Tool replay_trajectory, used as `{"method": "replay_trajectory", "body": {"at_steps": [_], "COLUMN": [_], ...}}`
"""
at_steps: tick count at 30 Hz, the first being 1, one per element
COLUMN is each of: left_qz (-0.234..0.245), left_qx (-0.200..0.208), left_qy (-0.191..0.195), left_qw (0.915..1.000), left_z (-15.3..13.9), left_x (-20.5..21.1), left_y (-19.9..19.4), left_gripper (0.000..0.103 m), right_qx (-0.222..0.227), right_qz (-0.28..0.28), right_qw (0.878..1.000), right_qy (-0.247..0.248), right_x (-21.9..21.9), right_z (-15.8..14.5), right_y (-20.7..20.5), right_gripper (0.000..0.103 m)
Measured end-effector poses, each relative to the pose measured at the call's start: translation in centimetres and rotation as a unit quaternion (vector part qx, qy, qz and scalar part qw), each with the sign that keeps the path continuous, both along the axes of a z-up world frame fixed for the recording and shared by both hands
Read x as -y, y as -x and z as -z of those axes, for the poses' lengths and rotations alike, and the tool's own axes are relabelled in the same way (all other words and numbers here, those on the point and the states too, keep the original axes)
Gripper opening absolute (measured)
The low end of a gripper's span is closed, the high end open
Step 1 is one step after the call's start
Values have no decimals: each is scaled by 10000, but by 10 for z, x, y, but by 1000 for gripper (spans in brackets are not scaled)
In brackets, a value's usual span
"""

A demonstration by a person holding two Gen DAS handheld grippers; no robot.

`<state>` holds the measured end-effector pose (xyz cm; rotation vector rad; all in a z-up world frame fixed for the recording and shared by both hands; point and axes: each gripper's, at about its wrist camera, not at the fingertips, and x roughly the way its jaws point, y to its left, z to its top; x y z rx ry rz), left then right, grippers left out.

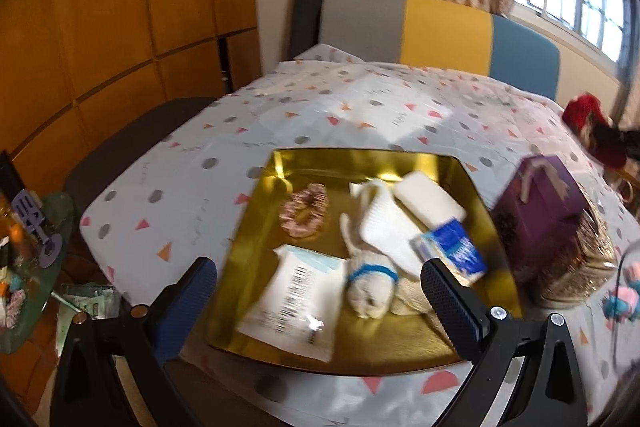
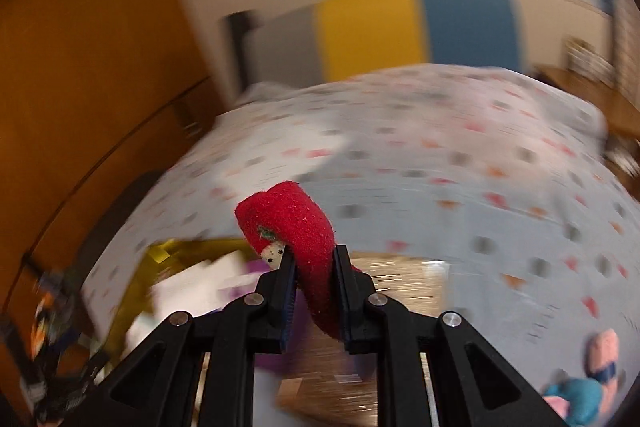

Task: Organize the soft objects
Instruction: 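Carry the red plush into the gold tray and open the right tool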

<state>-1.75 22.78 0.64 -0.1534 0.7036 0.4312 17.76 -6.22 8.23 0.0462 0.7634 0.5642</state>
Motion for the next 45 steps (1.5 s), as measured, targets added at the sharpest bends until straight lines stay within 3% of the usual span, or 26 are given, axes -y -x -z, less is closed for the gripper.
{"method": "replay_trajectory", "body": {"at_steps": [6,12,17,23,25,36,45], "left_qz": [-512,-769,-758,-632,-591,-409,-235], "left_qx": [183,231,197,148,133,115,61], "left_qy": [-77,-152,-147,-122,-125,-72,-51], "left_qw": [9985,9967,9968,9978,9981,9991,9997], "left_z": [-5,-7,-6,-3,-2,-2,0], "left_x": [-31,-44,-43,-36,-34,-25,-15], "left_y": [13,24,26,25,23,21,18], "left_gripper": [103,103,103,103,103,103,103], "right_qx": [136,-290,-600,-788,-766,-695,-93], "right_qz": [-1604,-2255,-2269,-2122,-2123,-1817,-1399], "right_qw": [9851,9685,9633,9618,9626,9725,9835], "right_qy": [603,1014,1299,1539,1498,1281,1146], "right_x": [-102,-155,-179,-188,-186,-171,-151], "right_z": [23,78,116,139,139,131,104], "right_y": [67,105,110,109,110,108,113], "right_gripper": [16,17,17,37,43,43,43]}}
